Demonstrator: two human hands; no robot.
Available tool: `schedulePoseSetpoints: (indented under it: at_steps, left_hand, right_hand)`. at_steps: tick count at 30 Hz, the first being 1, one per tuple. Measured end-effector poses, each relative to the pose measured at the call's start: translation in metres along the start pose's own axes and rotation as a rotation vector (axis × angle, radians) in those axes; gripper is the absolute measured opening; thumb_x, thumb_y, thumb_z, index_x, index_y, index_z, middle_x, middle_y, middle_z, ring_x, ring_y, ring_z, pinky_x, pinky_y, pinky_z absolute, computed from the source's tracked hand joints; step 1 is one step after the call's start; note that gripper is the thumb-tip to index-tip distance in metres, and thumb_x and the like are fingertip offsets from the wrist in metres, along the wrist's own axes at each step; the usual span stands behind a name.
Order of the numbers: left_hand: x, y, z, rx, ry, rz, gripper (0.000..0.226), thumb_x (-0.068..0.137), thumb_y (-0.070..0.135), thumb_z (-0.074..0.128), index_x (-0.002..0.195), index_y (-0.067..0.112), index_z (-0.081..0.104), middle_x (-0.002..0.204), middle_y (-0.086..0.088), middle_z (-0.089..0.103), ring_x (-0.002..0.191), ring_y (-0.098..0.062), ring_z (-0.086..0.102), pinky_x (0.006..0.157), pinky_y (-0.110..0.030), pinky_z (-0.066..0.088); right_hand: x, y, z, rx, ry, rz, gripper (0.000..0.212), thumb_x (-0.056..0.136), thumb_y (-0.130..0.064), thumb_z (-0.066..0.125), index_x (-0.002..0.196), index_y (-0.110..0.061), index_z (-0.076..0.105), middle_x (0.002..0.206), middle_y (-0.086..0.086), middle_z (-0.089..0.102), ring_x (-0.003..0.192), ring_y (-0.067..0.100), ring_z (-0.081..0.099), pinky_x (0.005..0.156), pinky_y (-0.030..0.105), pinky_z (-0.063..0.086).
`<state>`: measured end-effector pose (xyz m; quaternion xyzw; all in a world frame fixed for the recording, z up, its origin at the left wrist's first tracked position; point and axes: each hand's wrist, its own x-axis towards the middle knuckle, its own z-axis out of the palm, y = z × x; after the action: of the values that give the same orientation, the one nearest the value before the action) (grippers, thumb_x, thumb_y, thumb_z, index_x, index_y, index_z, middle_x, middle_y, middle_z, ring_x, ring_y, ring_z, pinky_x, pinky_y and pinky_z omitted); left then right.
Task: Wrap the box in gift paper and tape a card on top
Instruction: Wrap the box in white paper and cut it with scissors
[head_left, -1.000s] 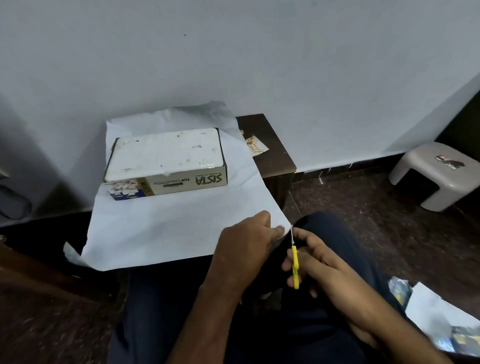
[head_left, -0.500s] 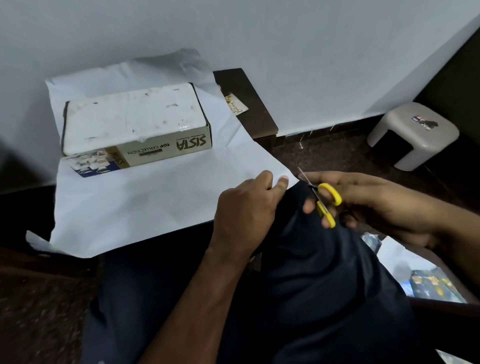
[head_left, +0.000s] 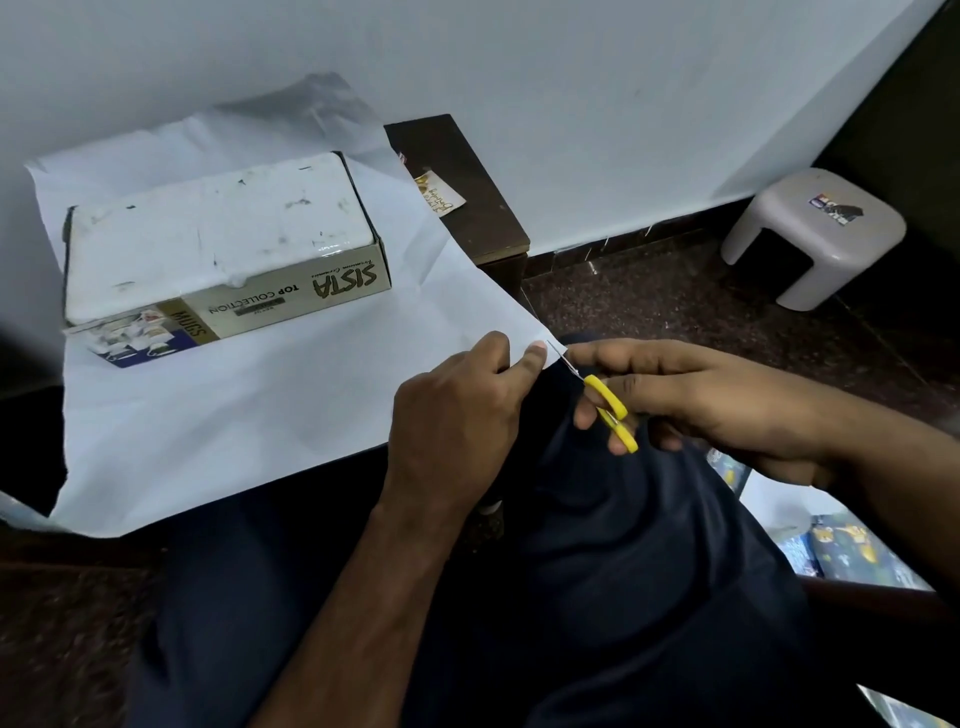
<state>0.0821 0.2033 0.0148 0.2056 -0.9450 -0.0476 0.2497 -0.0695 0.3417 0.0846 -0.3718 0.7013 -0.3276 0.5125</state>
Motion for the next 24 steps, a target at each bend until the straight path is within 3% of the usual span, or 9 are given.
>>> schedulePoseSetpoints:
  at_steps: [7,12,15,17,24]
  left_hand:
    - [0.000,0.001,0.002,-0.024,0.064,0.012,0.010,0.094,0.020,0.075,0.103,0.017,0.078,0.071,-0.001,0.047,0.061,-0.018,0.043,0.047,-0.027,0.023]
    - [-0.001,0.000,0.002,-0.091,0.067,0.007,0.016,0.096,0.019,0.069,0.110,0.017,0.077,0.078,-0.002,0.049,0.065,-0.017,0.046,0.044,-0.027,0.032]
    - [-0.002,0.000,0.003,-0.128,0.034,0.012,0.026,0.092,0.013,0.071,0.117,0.018,0.076,0.080,-0.002,0.049,0.065,-0.012,0.038,0.046,-0.026,0.030]
    - [-0.002,-0.001,0.003,-0.143,0.016,0.009,0.030,0.090,0.011,0.074,0.119,0.019,0.075,0.081,-0.002,0.052,0.062,-0.015,0.043,0.047,-0.026,0.029]
    - [-0.001,0.002,0.002,-0.130,0.023,-0.002,0.023,0.093,0.019,0.073,0.115,0.018,0.076,0.079,0.001,0.055,0.062,-0.018,0.053,0.050,-0.024,0.023]
  right_hand:
    - [0.005,0.002,-0.002,0.076,0.034,0.000,0.025,0.100,-0.021,0.060,0.120,-0.026,0.072,0.111,0.005,0.075,0.080,0.017,0.061,0.058,0.024,0.035]
    - [0.004,0.007,-0.003,0.094,0.028,0.013,0.037,0.089,-0.031,0.061,0.125,-0.026,0.070,0.108,0.002,0.074,0.080,0.014,0.061,0.057,0.023,0.034]
    - [0.004,0.009,0.001,0.134,0.057,0.017,0.026,0.099,-0.020,0.060,0.122,-0.024,0.071,0.105,0.002,0.073,0.078,0.015,0.060,0.056,0.024,0.031]
    - [0.007,0.010,0.002,0.201,0.071,0.026,0.027,0.100,-0.015,0.055,0.120,-0.022,0.072,0.104,0.004,0.074,0.075,0.015,0.060,0.053,0.024,0.030]
    - [0.007,0.011,0.002,0.370,0.041,0.048,0.037,0.088,-0.023,0.068,0.123,-0.011,0.070,0.112,0.013,0.073,0.074,0.015,0.062,0.049,0.016,0.038]
